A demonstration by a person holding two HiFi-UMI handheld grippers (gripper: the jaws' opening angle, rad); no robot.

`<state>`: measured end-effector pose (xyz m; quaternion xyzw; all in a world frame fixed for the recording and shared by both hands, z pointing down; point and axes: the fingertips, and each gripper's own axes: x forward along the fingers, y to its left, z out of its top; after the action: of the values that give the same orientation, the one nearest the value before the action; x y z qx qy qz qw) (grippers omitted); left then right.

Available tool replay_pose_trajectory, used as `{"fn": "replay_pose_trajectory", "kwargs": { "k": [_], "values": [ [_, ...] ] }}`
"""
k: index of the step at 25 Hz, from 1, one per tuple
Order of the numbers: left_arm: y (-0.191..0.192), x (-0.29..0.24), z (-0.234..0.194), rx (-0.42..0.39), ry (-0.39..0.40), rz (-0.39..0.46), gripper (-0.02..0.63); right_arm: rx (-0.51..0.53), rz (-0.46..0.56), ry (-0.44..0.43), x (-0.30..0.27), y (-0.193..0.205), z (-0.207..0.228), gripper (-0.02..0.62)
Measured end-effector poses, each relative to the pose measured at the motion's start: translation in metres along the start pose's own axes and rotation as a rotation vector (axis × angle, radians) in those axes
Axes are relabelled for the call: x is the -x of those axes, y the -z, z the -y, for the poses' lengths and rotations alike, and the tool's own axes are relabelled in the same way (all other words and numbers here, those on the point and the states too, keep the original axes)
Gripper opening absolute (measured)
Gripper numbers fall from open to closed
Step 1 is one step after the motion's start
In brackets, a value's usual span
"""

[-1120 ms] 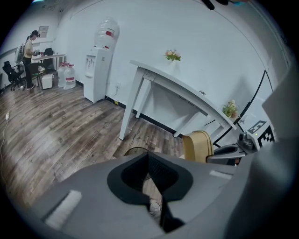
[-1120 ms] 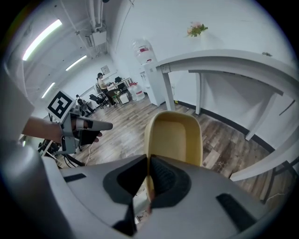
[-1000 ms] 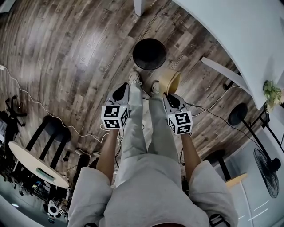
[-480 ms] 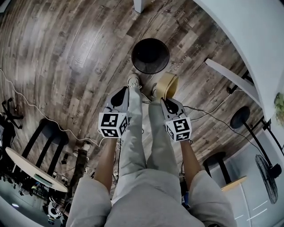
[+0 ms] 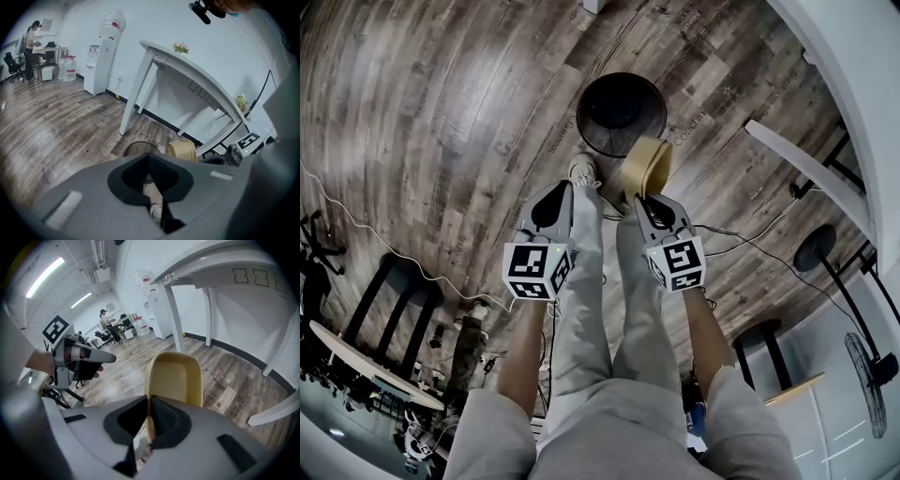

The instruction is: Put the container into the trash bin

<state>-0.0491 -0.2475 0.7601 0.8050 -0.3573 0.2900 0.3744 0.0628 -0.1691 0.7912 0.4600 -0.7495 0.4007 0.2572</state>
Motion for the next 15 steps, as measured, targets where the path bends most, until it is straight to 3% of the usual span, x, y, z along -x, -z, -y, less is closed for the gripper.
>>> {"fn": "replay_pose_trajectory", "kwargs": {
  "k": [15],
  "values": [
    [0.031,-0.012,-0.012,0.047,0.005,-0.048,0.011,0.051,-0.050,-0.006,-0.093,-0.003,0.037,0.029]
  ]
}}
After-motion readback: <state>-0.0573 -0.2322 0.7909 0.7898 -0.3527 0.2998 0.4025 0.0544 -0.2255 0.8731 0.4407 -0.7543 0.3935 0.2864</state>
